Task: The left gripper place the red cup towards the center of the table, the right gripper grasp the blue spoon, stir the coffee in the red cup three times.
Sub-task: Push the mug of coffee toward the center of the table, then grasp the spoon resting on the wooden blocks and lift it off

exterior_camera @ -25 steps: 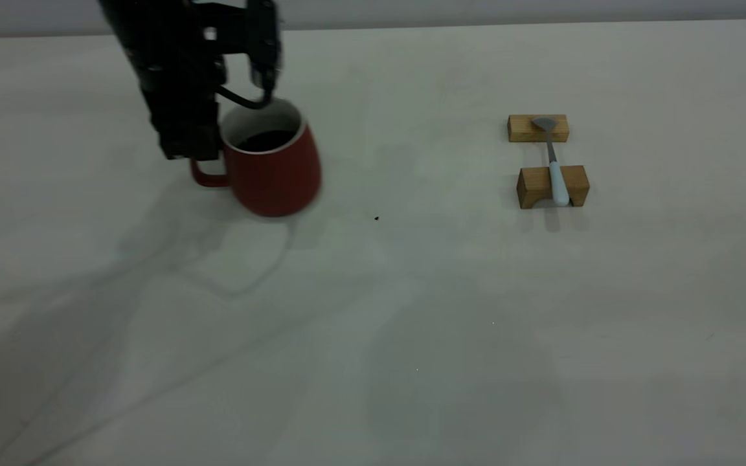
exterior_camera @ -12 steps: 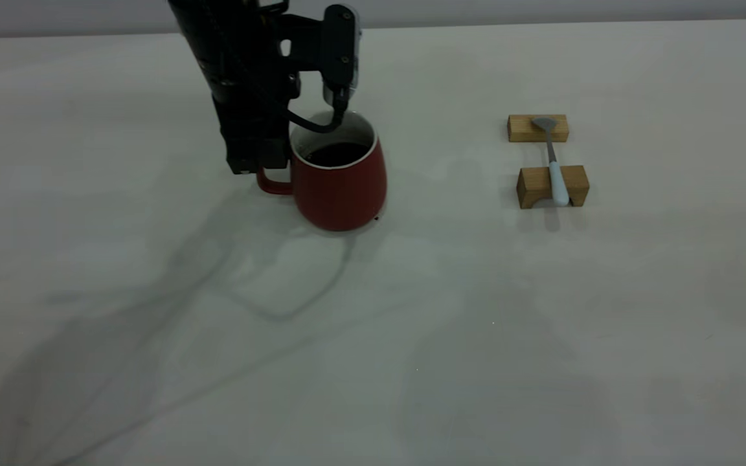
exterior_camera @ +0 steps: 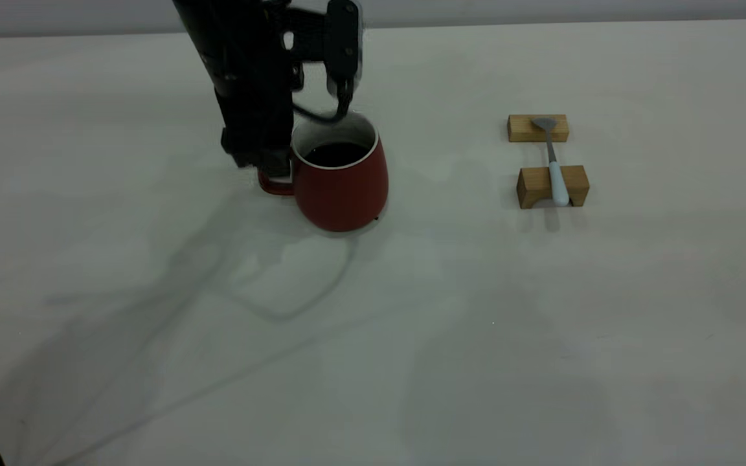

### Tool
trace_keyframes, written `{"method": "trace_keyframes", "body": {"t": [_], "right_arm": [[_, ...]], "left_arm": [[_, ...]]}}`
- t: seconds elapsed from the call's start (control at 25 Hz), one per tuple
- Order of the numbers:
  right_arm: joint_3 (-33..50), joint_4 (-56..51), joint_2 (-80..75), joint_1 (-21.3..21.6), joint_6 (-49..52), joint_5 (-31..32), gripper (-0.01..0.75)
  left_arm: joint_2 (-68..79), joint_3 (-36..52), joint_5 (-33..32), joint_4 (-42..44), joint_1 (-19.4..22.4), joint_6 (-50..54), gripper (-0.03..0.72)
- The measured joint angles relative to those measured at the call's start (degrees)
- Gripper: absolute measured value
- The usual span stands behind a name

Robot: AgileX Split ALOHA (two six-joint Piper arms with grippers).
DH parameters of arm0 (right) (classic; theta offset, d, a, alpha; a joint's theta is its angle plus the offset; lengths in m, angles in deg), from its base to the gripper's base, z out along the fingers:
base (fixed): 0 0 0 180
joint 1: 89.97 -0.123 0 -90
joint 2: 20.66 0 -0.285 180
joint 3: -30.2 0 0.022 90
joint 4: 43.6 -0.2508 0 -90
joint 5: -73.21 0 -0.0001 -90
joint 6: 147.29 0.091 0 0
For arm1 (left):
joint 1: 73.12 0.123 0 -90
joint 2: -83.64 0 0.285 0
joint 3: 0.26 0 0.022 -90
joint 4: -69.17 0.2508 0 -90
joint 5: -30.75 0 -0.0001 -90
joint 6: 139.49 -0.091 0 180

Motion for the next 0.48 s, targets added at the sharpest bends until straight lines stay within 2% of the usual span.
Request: {"method": "trace_keyframes", "body": {"t": [0.12,0.24,0.48], "right_arm": [[0.00,0.00,0.00,0.00,0.00,0.00,0.580],[0.00,0.00,0.00,0.00,0.00,0.00,0.580],[0.00,0.00,0.00,0.00,0.00,0.00,0.580]], "left_arm": [[-5.72,0.00,-0.67,0.05,-0.01,8.48,0.669],[-14.89,0.00,-3.92,0.05,-0.01,20.13,0.618],[-32.80,0.00,-20.68,0.05,-0.01,36.55,0.473]]}}
